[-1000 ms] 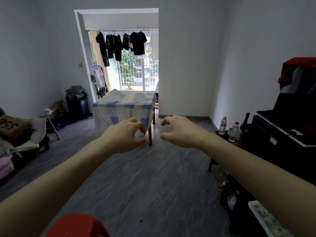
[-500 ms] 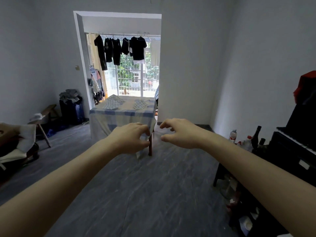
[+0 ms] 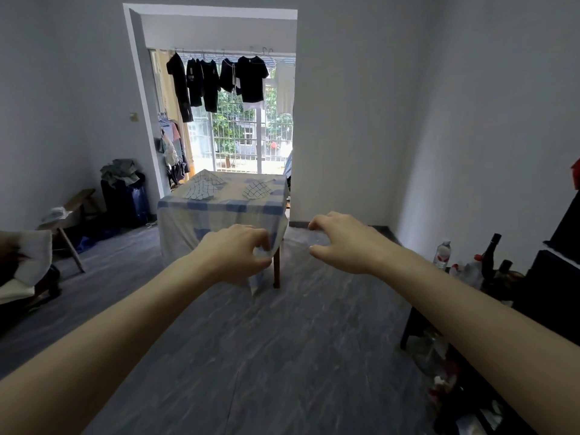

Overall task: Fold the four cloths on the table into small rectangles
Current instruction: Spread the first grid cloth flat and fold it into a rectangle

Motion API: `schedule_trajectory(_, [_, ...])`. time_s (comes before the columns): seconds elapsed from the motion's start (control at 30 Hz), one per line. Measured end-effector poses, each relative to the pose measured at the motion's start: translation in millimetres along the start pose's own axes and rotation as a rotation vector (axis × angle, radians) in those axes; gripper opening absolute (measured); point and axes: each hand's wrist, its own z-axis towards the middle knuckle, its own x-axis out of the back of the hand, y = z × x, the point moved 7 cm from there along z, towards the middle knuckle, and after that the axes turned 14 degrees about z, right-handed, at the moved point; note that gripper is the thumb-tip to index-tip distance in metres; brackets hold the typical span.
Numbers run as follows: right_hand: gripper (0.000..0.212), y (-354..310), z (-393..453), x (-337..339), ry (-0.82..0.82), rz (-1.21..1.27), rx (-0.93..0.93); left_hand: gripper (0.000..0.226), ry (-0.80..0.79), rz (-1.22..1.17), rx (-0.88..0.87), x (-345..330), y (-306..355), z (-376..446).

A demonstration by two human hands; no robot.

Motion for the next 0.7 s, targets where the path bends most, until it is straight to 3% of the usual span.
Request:
schedule_trajectory(0.47, [0.042, 108.9, 141.5, 55.0, 0.054, 0.099, 0.049, 0.036, 0.122, 0.035, -0.005, 24.2, 17.3, 189.2])
schedule_trajectory(0.7, [0.046, 158.4, 209.4, 40.7, 0.018, 0.149, 0.063, 0.037, 0.113, 0.039, -0.011, 0.1, 25.7, 265.5])
